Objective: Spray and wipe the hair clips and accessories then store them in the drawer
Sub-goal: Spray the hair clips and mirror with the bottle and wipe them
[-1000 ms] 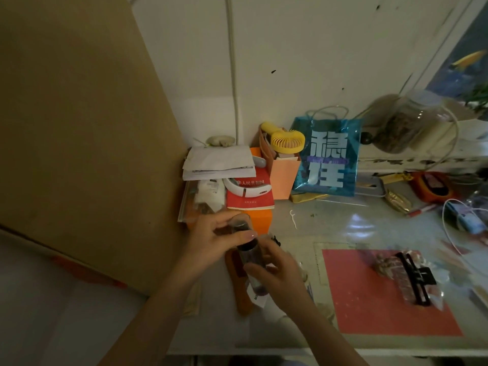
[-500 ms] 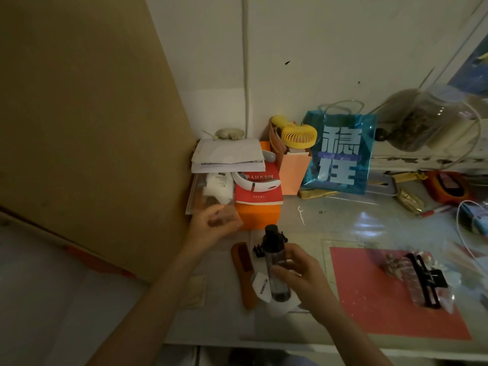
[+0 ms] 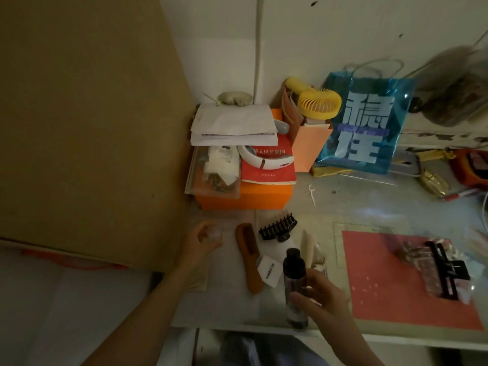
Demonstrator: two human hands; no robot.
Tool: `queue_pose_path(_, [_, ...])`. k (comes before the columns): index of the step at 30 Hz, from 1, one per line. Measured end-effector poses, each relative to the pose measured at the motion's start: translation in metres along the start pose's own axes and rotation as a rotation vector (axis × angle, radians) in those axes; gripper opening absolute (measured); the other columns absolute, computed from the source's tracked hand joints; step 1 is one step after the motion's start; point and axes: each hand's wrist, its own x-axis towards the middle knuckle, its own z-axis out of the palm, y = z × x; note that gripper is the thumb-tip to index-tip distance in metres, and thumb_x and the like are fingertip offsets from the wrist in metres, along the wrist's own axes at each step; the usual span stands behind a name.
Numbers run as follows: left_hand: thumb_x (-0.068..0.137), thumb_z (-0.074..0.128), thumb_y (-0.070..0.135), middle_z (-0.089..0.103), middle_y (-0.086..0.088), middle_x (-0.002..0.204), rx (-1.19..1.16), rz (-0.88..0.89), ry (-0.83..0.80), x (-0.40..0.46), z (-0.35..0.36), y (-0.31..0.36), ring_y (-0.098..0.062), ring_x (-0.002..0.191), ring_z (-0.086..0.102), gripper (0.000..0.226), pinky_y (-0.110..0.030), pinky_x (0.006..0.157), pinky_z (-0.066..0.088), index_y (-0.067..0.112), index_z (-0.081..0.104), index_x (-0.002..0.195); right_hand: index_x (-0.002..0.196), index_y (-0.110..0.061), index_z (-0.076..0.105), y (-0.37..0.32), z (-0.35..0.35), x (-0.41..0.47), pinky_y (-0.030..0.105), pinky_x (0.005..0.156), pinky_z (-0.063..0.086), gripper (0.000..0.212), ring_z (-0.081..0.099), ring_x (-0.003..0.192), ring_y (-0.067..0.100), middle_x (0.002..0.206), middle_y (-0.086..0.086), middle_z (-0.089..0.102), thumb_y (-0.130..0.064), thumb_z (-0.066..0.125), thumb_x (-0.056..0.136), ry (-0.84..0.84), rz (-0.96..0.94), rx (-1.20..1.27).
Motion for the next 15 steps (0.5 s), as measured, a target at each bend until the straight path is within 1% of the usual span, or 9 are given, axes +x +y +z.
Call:
queue_pose_path(2, [0.069,0.076,-0.004,0.057,0.001,0.101,0.003,-0.028,0.007,0.004,0.005,-0.014,-0.015,0.097,0.052,0.045,-0.007,0.067,0.038,0.018,0.056,0.103,0.098,-0.019,0.063,0.006,0.003,0.000,0.022,0.068,0.053,0.030,0.067,0.082,0.010,0.091,-0.011,0.070,-0.002,0.072,0.076,-0.014,0.016,-0.006])
queue_pose_path(4, [0.066,0.077,-0.007,0.057,0.007,0.096,-0.008,-0.045,0.028,0.009,0.009,-0.023,-0.015,0.095,0.052,0.046,-0.005,0.066,0.039,0.017,0.057,0.100,0.100,-0.020,0.063,0.011,0.008,0.000,0.026,0.070,0.053,0.032,0.067,0.084,0.013,0.092,-0.010,0.069,-0.015,0.074,0.070,-0.024,0.048,0.000])
queue_pose_path(6, [0.065,0.077,-0.009,0.058,0.003,0.098,-0.019,-0.053,0.043,0.012,0.012,-0.028,-0.015,0.094,0.051,0.046,0.000,0.065,0.040,0.015,0.057,0.099,0.100,-0.020,0.063,0.015,0.010,-0.001,0.028,0.071,0.053,0.038,0.066,0.083,0.015,0.090,-0.009,0.069,-0.021,0.071,0.063,-0.021,0.073,0.011])
queue_pose_path(8, [0.065,0.077,-0.008,0.059,-0.003,0.104,-0.014,-0.060,0.040,0.013,0.014,-0.033,-0.015,0.096,0.052,0.046,-0.001,0.067,0.040,0.014,0.058,0.101,0.100,-0.020,0.063,0.017,0.012,-0.001,0.028,0.072,0.054,0.038,0.066,0.084,0.017,0.089,-0.008,0.069,-0.021,0.070,0.062,-0.020,0.084,0.017])
queue_pose_path(10, [0.065,0.079,-0.005,0.060,-0.004,0.107,0.005,-0.058,0.037,0.015,0.014,-0.040,-0.017,0.099,0.054,0.046,-0.010,0.074,0.041,0.015,0.059,0.101,0.100,-0.020,0.062,0.015,0.013,0.000,0.026,0.072,0.054,0.036,0.066,0.084,0.014,0.089,-0.009,0.068,-0.020,0.072,0.066,-0.028,0.082,0.017])
queue_pose_path(13, [0.065,0.079,-0.003,0.062,-0.002,0.107,0.072,-0.040,0.030,0.016,0.014,-0.047,-0.022,0.102,0.056,0.046,-0.024,0.082,0.043,0.016,0.061,0.102,0.102,-0.022,0.063,0.014,0.016,0.001,0.025,0.072,0.054,0.030,0.065,0.087,0.010,0.092,-0.008,0.068,-0.008,0.072,0.078,-0.032,0.089,0.000])
queue_pose_path(15, [0.066,0.078,-0.003,0.063,-0.006,0.111,0.158,-0.029,0.032,0.015,0.015,-0.050,-0.024,0.103,0.057,0.046,-0.031,0.085,0.046,0.011,0.063,0.107,0.103,-0.024,0.063,0.015,0.018,0.001,0.022,0.070,0.053,0.031,0.065,0.088,0.009,0.094,-0.007,0.068,-0.006,0.070,0.079,-0.029,0.096,-0.012])
